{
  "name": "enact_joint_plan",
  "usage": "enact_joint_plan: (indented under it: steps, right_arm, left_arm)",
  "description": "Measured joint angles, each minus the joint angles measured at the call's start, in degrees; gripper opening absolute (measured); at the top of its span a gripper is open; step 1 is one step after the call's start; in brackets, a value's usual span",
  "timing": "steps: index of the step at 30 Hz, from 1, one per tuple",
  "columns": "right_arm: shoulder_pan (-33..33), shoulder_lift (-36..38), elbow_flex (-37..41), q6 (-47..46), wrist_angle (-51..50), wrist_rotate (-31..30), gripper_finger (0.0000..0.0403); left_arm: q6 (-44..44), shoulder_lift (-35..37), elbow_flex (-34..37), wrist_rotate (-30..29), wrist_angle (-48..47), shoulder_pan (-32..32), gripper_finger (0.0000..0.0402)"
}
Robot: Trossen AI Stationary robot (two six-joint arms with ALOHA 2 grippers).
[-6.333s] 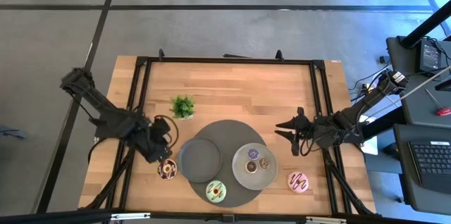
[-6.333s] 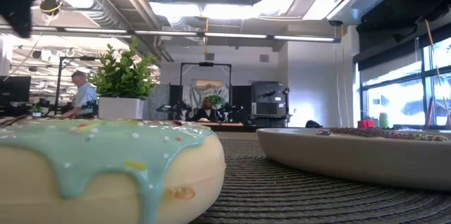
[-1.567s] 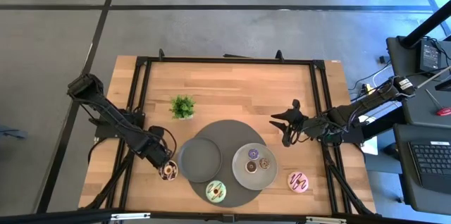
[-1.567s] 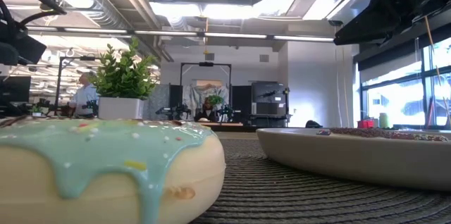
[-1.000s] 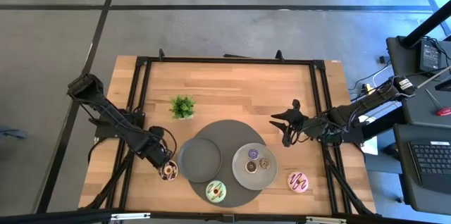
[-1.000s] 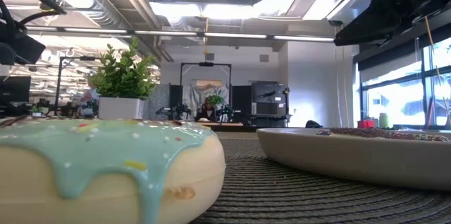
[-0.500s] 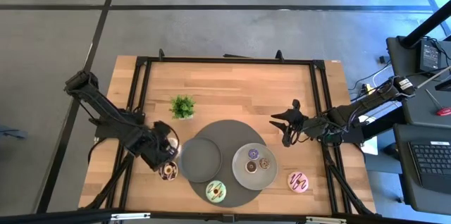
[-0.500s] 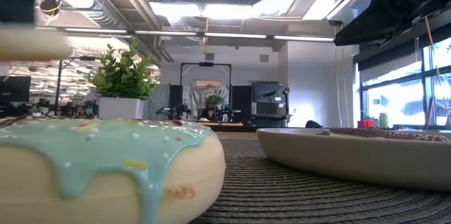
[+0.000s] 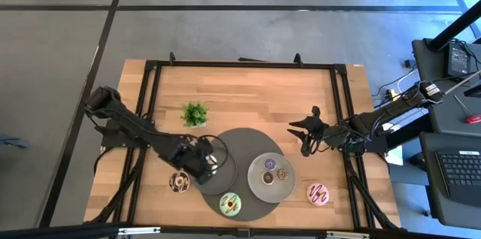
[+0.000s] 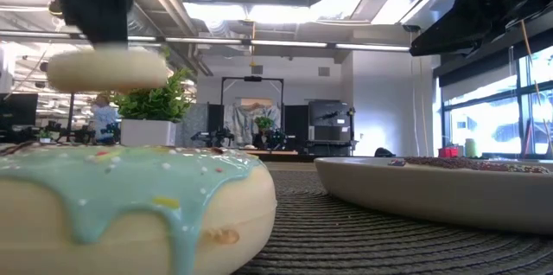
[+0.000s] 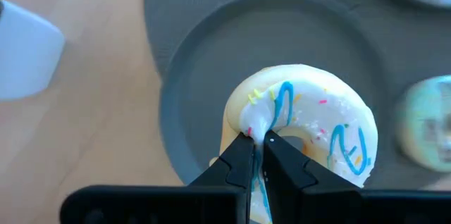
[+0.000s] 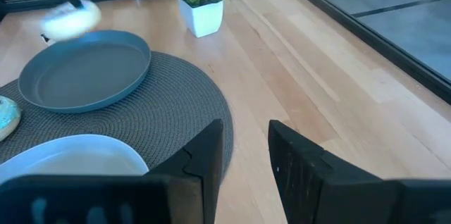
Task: Pick & Place donuts
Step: Put the large white donut on the dark gray plate
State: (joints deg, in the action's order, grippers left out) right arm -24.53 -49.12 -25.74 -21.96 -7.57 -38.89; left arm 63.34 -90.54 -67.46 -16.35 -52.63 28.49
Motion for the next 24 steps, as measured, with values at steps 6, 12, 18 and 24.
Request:
enact_joint_plan:
  steps: [6,12,18,24]
  right_arm:
    - [0.0,0.0,0.0,0.0,0.0,0.0,0.0117]
    - [0.0,0.0,0.0,0.0,0.0,0.0,0.0116]
    - [0.0,0.0,0.0,0.0,0.0,0.0,0.0116]
    - [0.0,0.0,0.0,0.1,-0.1,0.0,0.0116]
  left_arm:
    - [-0.3,-5.0,0.0,0.9,-1.0,-4.1,0.0017]
    - [-1.1,-7.9,0.0,1.1,-1.5,-6.3,0.0017]
    - [-1.1,-8.4,0.0,2.0,-1.6,-6.8,0.0024]
    - [-1.1,-8.4,0.3,4.1,-1.5,-6.8,0.0036]
